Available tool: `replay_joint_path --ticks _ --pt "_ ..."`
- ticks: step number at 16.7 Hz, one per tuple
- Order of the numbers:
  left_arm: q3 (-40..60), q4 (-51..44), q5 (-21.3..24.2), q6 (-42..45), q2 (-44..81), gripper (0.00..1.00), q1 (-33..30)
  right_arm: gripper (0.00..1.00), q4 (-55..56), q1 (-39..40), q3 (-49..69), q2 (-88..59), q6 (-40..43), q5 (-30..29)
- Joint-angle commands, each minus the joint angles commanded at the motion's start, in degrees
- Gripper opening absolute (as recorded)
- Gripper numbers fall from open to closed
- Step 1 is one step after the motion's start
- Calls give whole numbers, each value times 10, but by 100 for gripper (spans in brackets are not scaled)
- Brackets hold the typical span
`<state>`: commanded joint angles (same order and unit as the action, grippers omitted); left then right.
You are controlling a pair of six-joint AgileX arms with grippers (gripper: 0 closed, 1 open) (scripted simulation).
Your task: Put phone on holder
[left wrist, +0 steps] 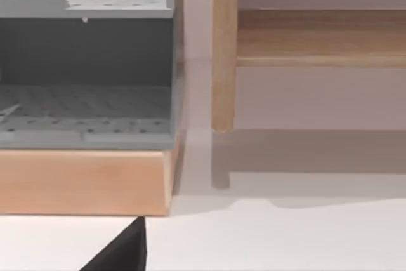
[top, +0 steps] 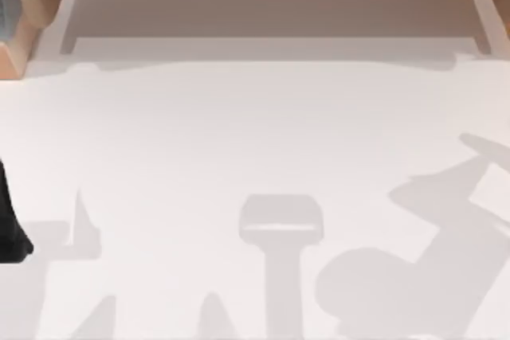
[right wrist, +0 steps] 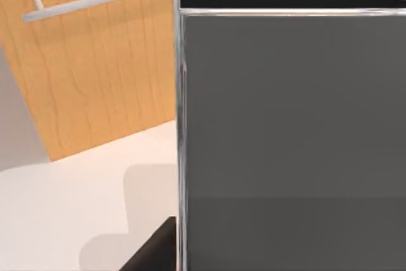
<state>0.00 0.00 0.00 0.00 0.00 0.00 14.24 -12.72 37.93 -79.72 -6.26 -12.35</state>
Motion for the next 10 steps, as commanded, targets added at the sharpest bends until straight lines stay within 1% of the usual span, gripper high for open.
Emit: replay_joint_path --ticks 10 --pt "0 0 0 0 0 100 0 90 0 0 0 0 0 0"
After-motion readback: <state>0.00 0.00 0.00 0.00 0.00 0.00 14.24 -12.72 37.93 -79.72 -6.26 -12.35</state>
